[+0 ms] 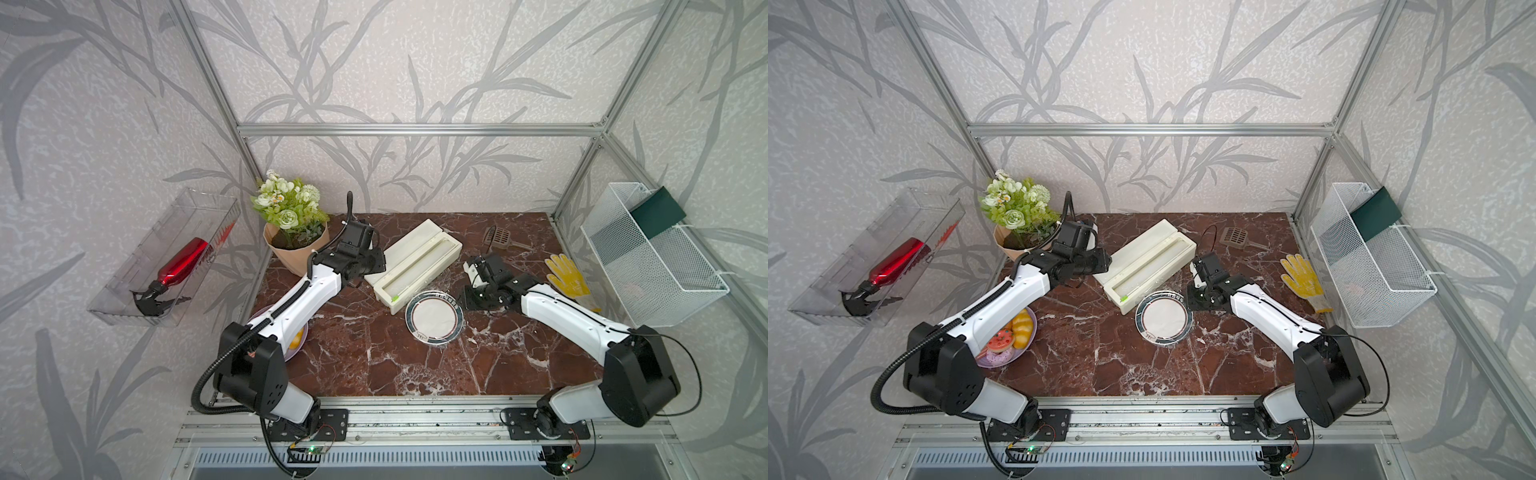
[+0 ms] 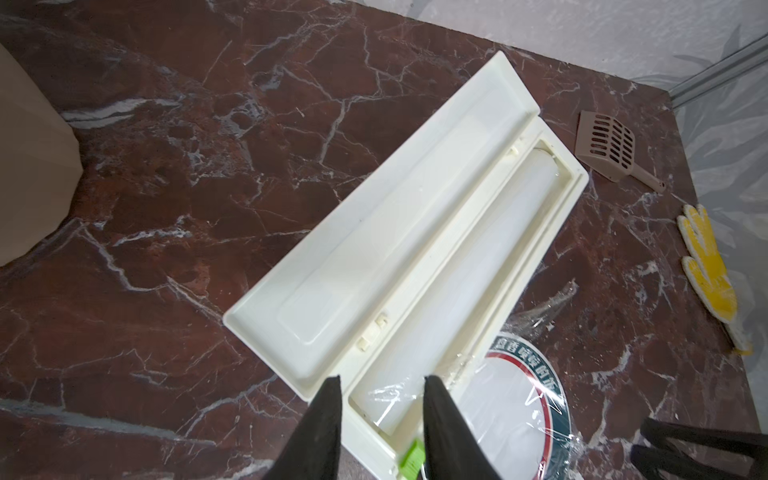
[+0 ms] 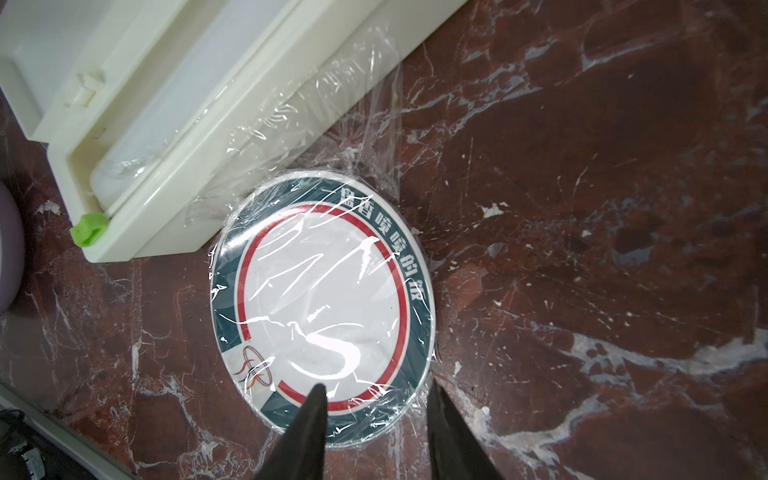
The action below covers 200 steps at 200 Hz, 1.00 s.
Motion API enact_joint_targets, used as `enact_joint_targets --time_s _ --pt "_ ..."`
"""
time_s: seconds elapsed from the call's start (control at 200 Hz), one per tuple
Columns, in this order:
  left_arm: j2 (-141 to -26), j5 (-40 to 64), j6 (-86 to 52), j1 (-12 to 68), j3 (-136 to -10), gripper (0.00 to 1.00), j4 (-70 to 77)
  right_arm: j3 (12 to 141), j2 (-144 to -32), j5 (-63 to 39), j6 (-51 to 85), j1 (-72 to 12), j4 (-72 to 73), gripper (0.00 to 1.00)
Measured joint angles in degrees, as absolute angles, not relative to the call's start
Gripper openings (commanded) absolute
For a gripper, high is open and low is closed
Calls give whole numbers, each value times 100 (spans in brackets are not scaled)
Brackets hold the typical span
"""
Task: Wrap the plate with plastic wrap
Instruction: Adjust the plastic wrap cutting box at the center of the board.
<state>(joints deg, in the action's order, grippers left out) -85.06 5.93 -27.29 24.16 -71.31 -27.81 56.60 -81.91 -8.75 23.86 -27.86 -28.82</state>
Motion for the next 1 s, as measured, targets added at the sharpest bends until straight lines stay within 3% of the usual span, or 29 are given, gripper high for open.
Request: enact_joint_targets --time_s 0.195,0.42,0.715,1.0 --pt "-7889 987 -3026 3277 -6243 30 -2609 5627 -8029 -810 2311 -2751 -2882 40" --pt "-8265 1214 -3181 3795 -5802 29 -2526 5419 -8031 -819 2268 -2611 -2888 40" --pt "-9120 1129 -3192 3813 -5802 30 -2349 5242 -8031 -991 2290 -2547 -2851 41" --pt "-9520 941 -3221 3210 -5900 30 -2224 4853 -8062 -1352 2574 -2547 -2582 46"
